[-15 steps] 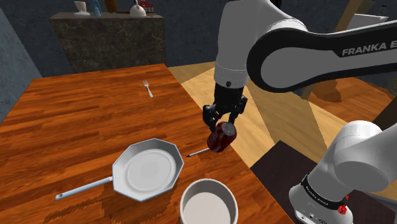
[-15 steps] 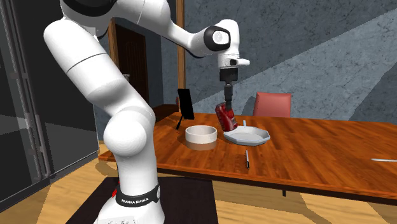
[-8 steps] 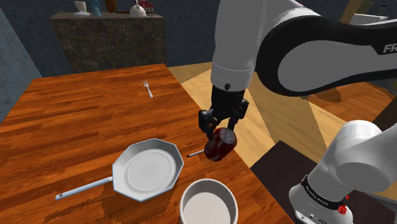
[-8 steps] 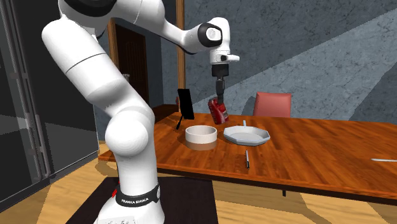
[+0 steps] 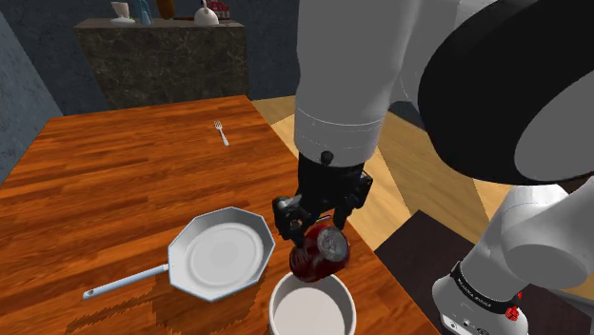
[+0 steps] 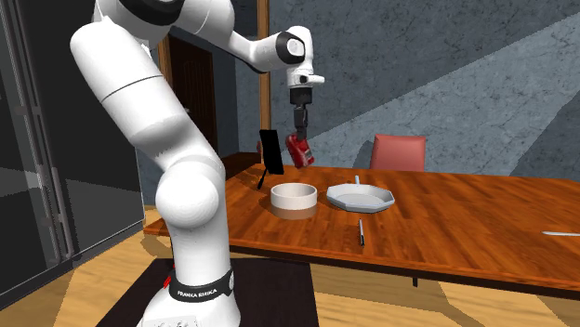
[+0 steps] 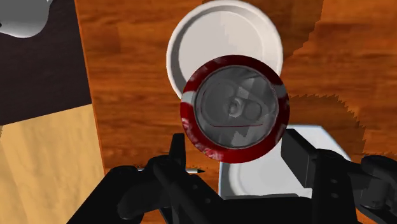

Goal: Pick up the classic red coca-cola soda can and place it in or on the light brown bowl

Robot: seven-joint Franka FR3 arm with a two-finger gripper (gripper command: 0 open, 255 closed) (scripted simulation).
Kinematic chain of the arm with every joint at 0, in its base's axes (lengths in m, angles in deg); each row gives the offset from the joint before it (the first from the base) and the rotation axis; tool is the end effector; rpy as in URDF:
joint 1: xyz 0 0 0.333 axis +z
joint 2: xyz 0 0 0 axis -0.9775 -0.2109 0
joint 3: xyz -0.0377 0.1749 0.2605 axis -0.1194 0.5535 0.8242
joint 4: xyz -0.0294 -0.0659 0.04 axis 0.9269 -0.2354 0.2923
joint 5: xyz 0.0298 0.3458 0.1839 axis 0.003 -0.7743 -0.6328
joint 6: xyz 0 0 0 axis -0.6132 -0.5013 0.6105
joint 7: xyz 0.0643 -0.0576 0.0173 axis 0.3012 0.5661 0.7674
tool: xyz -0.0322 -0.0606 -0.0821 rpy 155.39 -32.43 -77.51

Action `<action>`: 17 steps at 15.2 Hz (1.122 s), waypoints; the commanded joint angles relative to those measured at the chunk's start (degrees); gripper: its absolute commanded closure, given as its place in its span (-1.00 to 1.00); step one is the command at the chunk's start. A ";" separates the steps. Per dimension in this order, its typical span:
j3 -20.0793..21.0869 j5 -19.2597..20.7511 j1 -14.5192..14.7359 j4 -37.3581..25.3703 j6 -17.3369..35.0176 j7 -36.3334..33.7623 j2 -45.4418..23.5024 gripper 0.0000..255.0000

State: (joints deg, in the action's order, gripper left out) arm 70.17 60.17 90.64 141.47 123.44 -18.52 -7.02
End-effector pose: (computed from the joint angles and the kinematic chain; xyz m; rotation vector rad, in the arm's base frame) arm 0.2259 0.3855 0.5407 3.0898 -0.3147 0.0646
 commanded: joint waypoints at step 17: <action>5.37 -1.13 0.27 10.05 13.28 -2.64 -3.03 1.00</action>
State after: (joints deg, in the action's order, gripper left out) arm 75.20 59.08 90.91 150.91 135.81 -21.02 -9.82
